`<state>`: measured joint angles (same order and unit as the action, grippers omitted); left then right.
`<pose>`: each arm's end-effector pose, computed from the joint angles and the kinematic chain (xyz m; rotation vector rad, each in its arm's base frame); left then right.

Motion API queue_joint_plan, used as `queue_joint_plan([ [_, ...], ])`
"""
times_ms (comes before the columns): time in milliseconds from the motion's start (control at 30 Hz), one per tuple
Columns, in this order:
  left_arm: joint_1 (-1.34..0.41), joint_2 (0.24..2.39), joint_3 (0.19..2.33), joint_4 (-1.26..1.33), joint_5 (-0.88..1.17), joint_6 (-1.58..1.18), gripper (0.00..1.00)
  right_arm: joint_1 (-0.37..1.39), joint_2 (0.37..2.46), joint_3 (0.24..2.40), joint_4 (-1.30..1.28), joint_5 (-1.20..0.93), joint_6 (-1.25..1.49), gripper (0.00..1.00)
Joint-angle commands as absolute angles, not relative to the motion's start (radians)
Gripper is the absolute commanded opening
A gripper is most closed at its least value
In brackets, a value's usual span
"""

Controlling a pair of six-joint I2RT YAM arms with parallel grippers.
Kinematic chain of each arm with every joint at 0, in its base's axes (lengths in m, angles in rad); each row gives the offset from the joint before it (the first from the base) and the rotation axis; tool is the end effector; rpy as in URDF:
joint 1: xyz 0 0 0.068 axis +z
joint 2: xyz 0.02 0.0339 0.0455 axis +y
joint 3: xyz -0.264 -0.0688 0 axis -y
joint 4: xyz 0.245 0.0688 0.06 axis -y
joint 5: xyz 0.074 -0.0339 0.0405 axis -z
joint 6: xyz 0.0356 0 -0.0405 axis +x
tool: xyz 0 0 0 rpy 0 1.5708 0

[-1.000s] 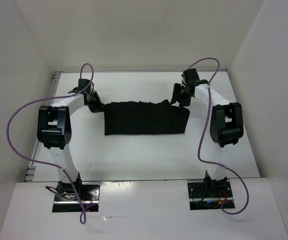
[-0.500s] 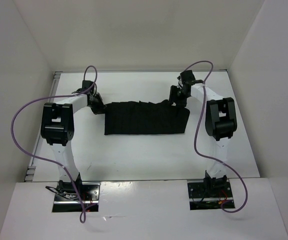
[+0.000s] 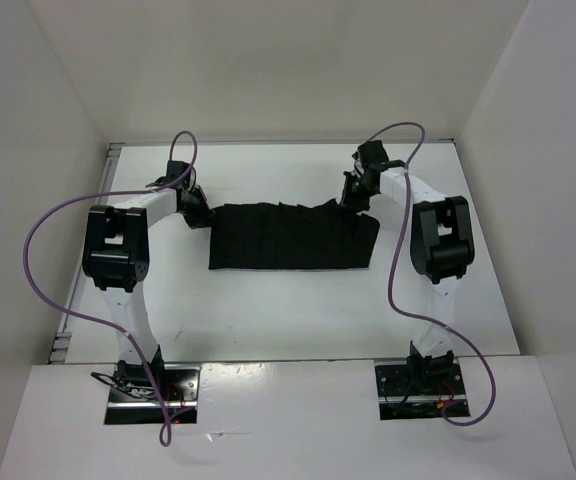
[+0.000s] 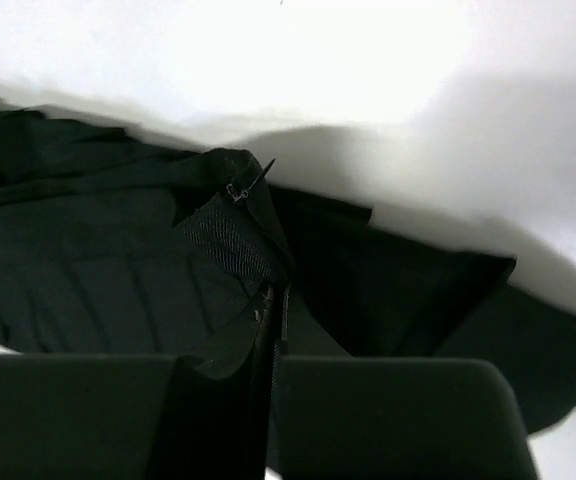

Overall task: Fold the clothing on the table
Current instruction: Fold the skirt

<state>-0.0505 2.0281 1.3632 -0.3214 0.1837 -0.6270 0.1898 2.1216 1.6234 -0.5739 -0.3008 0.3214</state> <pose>0.4257 -0.0280 0.1555 -0.6721 2.5208 -0.4873 0.4436 0.0960 0.1792 0.0730 2.6803 0.5653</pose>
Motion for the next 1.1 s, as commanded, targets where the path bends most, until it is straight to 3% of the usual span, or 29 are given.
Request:
queue_joint_plan([
  [0, -0.060, 2.045, 1.328, -0.350, 0.155, -0.595, 0.00, 0.204, 1.936, 1.574, -0.552, -0.233, 0.393, 0.00],
  [700, -0.060, 2.036, 1.328, -0.368, 0.137, -0.595, 0.00, 0.144, 1.700, 1.301, -0.626, -0.063, 0.566, 0.00],
  [1067, -0.060, 2.036, 1.319, -0.368, 0.137, -0.595, 0.00, 0.144, 1.473, 1.186, -0.639, -0.006, 0.643, 0.00],
])
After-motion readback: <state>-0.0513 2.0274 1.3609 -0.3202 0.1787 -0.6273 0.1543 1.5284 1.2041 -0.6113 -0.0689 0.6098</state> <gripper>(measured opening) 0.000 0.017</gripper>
